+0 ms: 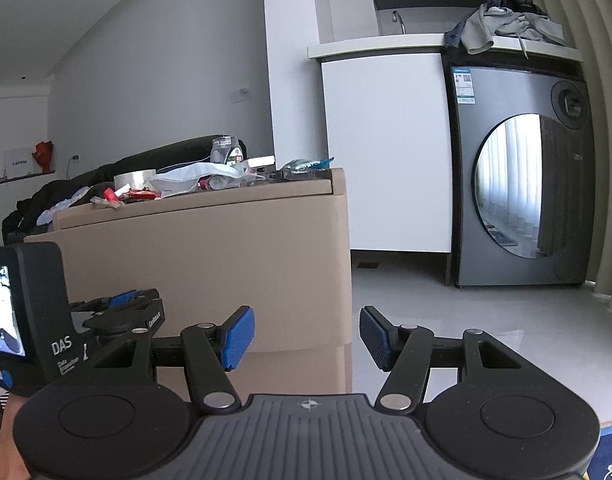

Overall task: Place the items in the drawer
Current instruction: 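Pull the lower drawer outward by its handle with the left gripper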

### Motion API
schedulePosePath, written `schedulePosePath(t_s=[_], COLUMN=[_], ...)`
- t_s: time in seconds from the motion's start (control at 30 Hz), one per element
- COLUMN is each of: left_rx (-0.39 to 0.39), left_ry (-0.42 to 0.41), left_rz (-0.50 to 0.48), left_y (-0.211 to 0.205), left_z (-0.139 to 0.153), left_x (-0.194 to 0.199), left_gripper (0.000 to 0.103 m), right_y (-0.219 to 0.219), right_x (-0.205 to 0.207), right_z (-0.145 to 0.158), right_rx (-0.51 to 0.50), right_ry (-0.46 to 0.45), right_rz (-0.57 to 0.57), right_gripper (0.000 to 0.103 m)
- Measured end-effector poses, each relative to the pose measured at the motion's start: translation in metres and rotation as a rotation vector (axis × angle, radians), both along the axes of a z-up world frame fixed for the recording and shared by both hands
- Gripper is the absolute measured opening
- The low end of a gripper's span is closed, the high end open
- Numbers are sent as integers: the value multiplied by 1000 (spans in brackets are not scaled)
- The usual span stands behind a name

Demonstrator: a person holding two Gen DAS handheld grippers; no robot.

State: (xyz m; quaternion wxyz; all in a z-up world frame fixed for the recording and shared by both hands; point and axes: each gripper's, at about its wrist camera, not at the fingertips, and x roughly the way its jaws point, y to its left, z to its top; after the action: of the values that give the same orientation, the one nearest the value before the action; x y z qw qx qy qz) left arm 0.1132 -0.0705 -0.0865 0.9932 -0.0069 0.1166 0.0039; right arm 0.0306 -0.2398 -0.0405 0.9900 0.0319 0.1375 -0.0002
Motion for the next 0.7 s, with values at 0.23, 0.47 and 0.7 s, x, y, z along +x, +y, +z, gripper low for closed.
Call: schedulePosePath(t_s=[0.23, 0.47, 0.7], left_rx=[-4, -5, -16], left_ry=[6, 11, 17], left_rz=[3, 4, 5], left_y=[0, 0, 1], left_z=[1, 2, 4], left_x=[-12, -24, -37], left_gripper=[17, 17, 17], right_y=[-1, -2, -1], right_x=[-2, -5, -9], right_z=[3, 7, 15], right_rx=[-1, -2, -4], right_ry=[-9, -18, -29], right_rz=[-2, 2, 20], right_gripper=[62, 62, 62])
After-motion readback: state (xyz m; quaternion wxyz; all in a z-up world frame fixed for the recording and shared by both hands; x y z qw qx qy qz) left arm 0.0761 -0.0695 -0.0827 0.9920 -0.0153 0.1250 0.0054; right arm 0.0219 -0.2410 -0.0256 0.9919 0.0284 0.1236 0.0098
